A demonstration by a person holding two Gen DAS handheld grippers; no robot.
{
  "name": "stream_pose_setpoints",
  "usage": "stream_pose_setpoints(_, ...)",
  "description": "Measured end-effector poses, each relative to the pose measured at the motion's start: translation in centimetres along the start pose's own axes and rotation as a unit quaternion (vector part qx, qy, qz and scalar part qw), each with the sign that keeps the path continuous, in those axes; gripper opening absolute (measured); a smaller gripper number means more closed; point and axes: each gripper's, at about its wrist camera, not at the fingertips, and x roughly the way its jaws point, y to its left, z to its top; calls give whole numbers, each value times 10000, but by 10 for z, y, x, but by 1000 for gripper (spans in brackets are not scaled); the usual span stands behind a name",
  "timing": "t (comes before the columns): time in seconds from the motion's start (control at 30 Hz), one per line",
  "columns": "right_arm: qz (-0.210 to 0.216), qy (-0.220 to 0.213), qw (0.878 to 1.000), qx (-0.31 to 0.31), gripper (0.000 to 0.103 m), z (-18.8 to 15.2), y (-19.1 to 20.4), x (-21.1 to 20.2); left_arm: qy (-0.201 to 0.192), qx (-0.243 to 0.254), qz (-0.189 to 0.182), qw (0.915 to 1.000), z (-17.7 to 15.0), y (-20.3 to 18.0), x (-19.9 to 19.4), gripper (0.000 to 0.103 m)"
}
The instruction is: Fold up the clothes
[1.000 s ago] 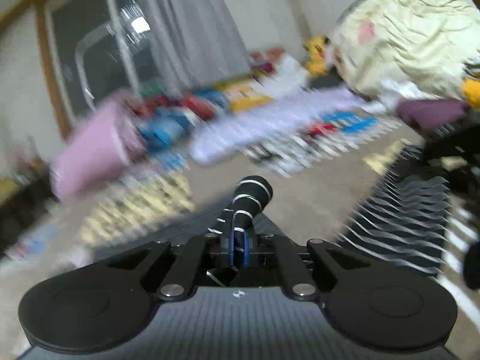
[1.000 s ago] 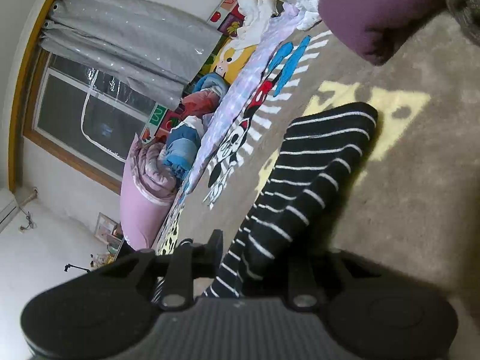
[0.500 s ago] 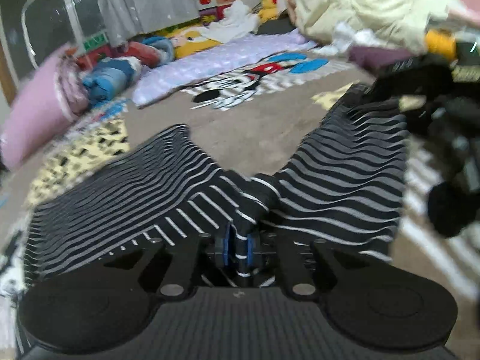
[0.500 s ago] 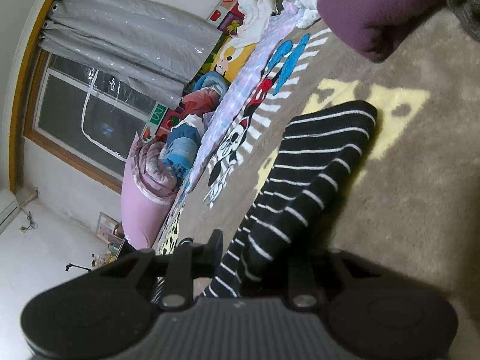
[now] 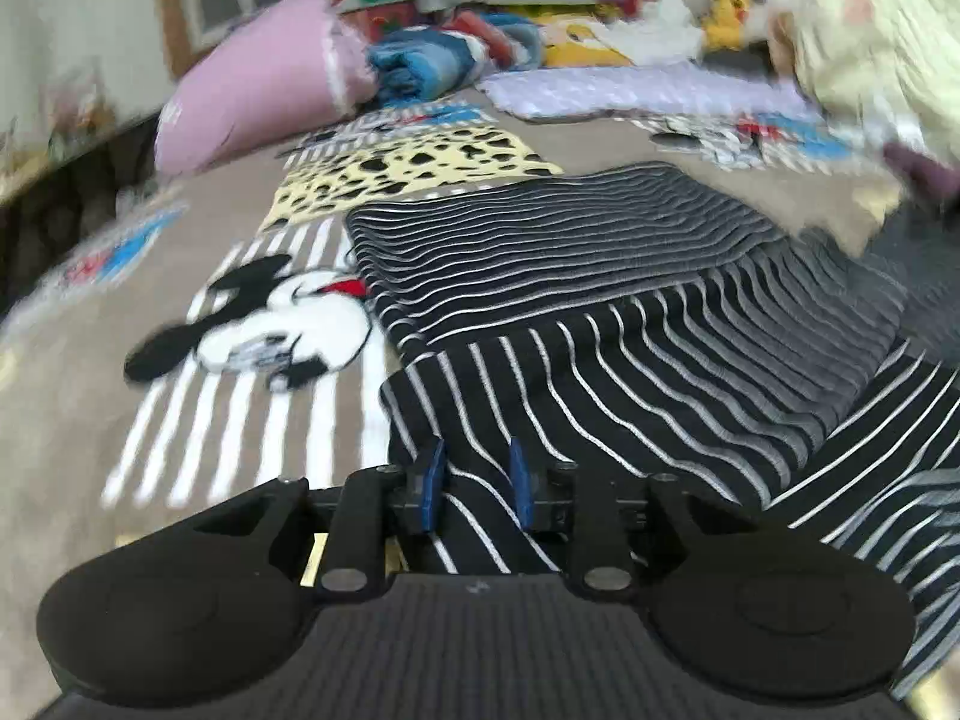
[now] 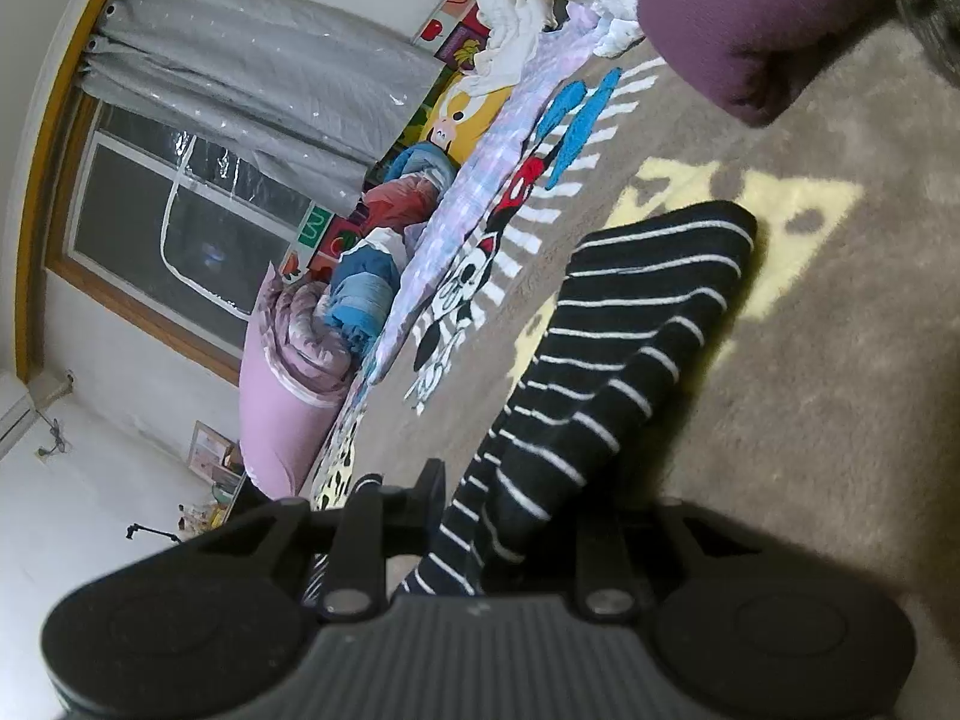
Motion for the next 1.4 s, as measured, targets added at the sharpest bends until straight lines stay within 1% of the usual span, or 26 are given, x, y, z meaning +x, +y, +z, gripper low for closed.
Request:
stream_pose_setpoints(0.03,-24,-5,10000,-25,26,0,1,0,-259,125,-14,9996,2,-4,-7,23)
stream_pose_setpoints(0.07,-49,-10,10000,-52,26,-1,2,1,-397,205,52,9990,4,-8,-8,23)
stream_pose_setpoints(0.1,-82,-15,9999,-96,26,-2,4,1,-496,267,95,9984,5,-10,-6,23)
stream_pose_setpoints(0.17,-81,-18,9999,-112,26,-2,4,2,-611,278,-41,9977,7,-8,4,23)
stream_pose_setpoints(0.2,-80,-19,9999,-120,26,-2,5,2,-599,212,-83,9979,8,-4,14,23)
stream_pose_setpoints(0.23,-79,-21,9999,-128,26,-2,5,3,-396,82,-117,9991,10,3,31,23)
stream_pose_setpoints(0.27,-78,-22,9999,-136,26,-2,5,3,-23,-69,-137,9999,10,11,48,23)
stream_pose_setpoints(0.3,-78,-23,9999,-144,26,-2,6,3,143,-286,-210,9993,10,19,59,23)
stream_pose_setpoints(0.33,-77,-25,9999,-152,26,-2,6,4,127,-534,-290,9981,13,27,59,23)
stream_pose_setpoints(0.37,-76,-26,9998,-160,26,-2,6,4,139,-602,-237,9978,17,29,57,23)
stream_pose_setpoints(0.4,-75,-28,9998,-168,26,-2,6,4,45,-524,-112,9986,21,29,52,23)
stream_pose_setpoints(0.43,-74,-29,9998,-174,26,-2,7,5,-24,-584,-158,9982,24,31,50,23)
stream_pose_setpoints(0.5,-48,3,9999,-163,25,0,-4,3,-98,-1057,-690,9920,25,43,55,23)
stream_pose_setpoints(0.53,-49,13,9998,-177,25,1,-3,4,-79,-1247,-867,9884,25,48,59,23)
stream_pose_setpoints(0.57,-43,20,9998,-181,25,1,-3,4,103,-1307,-787,9882,25,50,66,23)
stream_pose_setpoints(0.6,-27,24,9999,-165,26,1,-4,4,373,-1214,-436,9909,25,50,74,23)
stream_pose_setpoints(0.63,-7,26,9999,-137,25,1,-4,4,486,-1160,-159,9919,23,51,77,23)
stream_pose_setpoints(0.7,12,33,9999,-108,25,2,-5,4,393,-1309,-95,9906,23,55,75,23)
stream_pose_setpoints(0.83,20,37,9999,-97,25,2,-6,5,58,-1156,-218,9930,27,46,68,23)
stream_pose_setpoints(0.9,26,35,9999,-100,25,2,-7,6,430,-1176,-141,9920,21,49,79,23)
stream_pose_setpoints(1.0,34,32,9999,-104,25,2,-7,6,346,-1298,-124,9909,21,53,74,23)
stream_pose_setpoints(1.07,40,30,9999,-106,25,2,-8,7,461,-1195,67,9917,20,54,76,24)
stream_pose_setpoints(1.13,52,24,9999,-104,24,3,-8,5,357,-1611,134,9862,18,68,63,24)
stream_pose_setpoints(1.23,81,-6,9999,-69,24,5,-8,2,42,-1228,541,9909,20,68,41,24)
stream_pose_setpoints(1.27,108,-36,9999,-46,24,5,-9,2,-42,-1232,473,9912,17,67,36,24)
stream_pose_setpoints(1.4,205,-127,9997,40,24,5,-12,-1,-131,-1199,-414,9918,3,52,30,24)
